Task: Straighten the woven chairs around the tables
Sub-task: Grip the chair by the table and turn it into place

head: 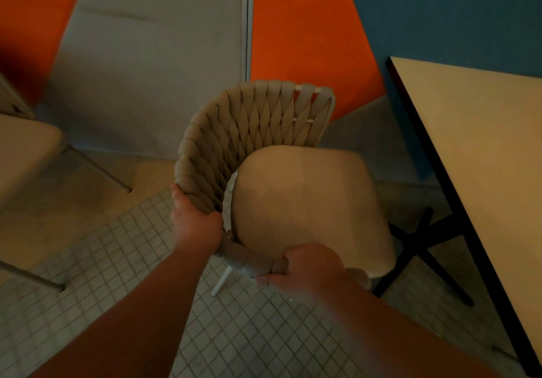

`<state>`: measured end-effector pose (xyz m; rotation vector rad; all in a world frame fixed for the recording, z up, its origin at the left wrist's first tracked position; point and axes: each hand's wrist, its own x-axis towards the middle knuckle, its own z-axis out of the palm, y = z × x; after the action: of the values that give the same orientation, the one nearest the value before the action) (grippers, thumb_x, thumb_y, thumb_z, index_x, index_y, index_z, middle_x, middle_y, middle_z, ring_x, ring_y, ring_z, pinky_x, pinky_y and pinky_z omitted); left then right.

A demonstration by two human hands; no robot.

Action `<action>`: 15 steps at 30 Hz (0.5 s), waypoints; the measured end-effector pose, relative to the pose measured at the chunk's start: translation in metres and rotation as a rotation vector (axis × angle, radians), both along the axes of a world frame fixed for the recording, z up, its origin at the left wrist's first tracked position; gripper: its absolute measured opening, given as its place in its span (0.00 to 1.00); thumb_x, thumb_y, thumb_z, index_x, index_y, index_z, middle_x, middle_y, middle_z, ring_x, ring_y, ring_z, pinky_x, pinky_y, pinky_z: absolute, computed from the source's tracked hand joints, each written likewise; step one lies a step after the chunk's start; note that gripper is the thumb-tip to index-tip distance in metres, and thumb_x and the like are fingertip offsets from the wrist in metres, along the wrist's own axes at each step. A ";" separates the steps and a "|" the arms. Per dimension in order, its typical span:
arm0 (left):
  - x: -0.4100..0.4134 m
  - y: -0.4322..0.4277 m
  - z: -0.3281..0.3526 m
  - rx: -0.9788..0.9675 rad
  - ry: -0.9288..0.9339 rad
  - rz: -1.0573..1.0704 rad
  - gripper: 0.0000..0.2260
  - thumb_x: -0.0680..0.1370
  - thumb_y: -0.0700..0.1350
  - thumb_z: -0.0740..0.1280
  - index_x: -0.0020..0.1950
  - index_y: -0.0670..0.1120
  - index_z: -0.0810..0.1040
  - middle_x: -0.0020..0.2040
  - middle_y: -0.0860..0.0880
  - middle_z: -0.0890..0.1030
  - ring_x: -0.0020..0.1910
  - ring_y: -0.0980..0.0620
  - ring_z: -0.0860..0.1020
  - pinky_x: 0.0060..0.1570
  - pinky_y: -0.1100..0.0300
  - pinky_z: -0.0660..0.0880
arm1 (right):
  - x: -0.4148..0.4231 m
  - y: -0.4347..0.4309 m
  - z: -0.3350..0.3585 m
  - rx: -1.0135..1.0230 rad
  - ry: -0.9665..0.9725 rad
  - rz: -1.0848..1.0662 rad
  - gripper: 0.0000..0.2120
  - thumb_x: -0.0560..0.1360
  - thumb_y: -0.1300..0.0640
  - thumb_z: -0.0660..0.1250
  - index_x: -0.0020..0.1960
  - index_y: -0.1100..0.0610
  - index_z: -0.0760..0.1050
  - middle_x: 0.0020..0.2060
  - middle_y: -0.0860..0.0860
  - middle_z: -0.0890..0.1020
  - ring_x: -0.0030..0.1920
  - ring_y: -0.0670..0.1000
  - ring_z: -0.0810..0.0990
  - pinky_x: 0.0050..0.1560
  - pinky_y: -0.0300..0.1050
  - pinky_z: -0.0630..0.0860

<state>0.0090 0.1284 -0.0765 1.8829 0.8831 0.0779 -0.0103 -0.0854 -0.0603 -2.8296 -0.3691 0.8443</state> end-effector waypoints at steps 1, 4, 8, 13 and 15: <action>0.001 -0.002 -0.001 -0.004 -0.002 -0.006 0.46 0.73 0.38 0.69 0.82 0.56 0.45 0.73 0.40 0.67 0.68 0.37 0.72 0.60 0.39 0.76 | 0.000 -0.002 -0.001 0.003 -0.011 -0.014 0.32 0.63 0.18 0.63 0.36 0.49 0.71 0.32 0.47 0.76 0.36 0.46 0.75 0.32 0.45 0.67; 0.005 -0.004 -0.003 -0.017 -0.016 -0.001 0.45 0.73 0.38 0.69 0.82 0.56 0.46 0.73 0.40 0.67 0.68 0.37 0.71 0.61 0.38 0.75 | 0.001 -0.005 0.000 0.012 -0.038 -0.028 0.33 0.62 0.18 0.63 0.36 0.49 0.72 0.33 0.47 0.77 0.35 0.46 0.76 0.32 0.45 0.69; 0.006 -0.002 -0.010 0.000 0.001 0.005 0.44 0.72 0.38 0.69 0.81 0.52 0.47 0.74 0.39 0.66 0.69 0.36 0.70 0.61 0.35 0.74 | -0.001 -0.007 0.001 0.022 -0.071 -0.014 0.33 0.63 0.18 0.63 0.37 0.50 0.72 0.33 0.47 0.77 0.35 0.46 0.76 0.33 0.46 0.71; -0.002 -0.010 0.003 0.079 0.119 -0.092 0.44 0.75 0.40 0.70 0.82 0.47 0.44 0.78 0.38 0.57 0.72 0.34 0.66 0.63 0.35 0.73 | -0.001 -0.010 0.005 0.052 0.012 -0.030 0.34 0.63 0.18 0.63 0.45 0.49 0.76 0.41 0.47 0.81 0.43 0.48 0.79 0.44 0.49 0.79; -0.016 -0.013 0.016 0.216 0.153 -0.282 0.44 0.76 0.47 0.71 0.82 0.46 0.44 0.81 0.43 0.49 0.76 0.36 0.60 0.68 0.36 0.69 | -0.004 -0.015 0.011 0.122 0.074 -0.093 0.40 0.65 0.21 0.64 0.64 0.49 0.76 0.61 0.50 0.80 0.60 0.51 0.78 0.60 0.52 0.77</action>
<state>-0.0072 0.1158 -0.0608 2.2221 0.7239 -0.1513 -0.0144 -0.1008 -0.0495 -2.6727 -0.2673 0.8734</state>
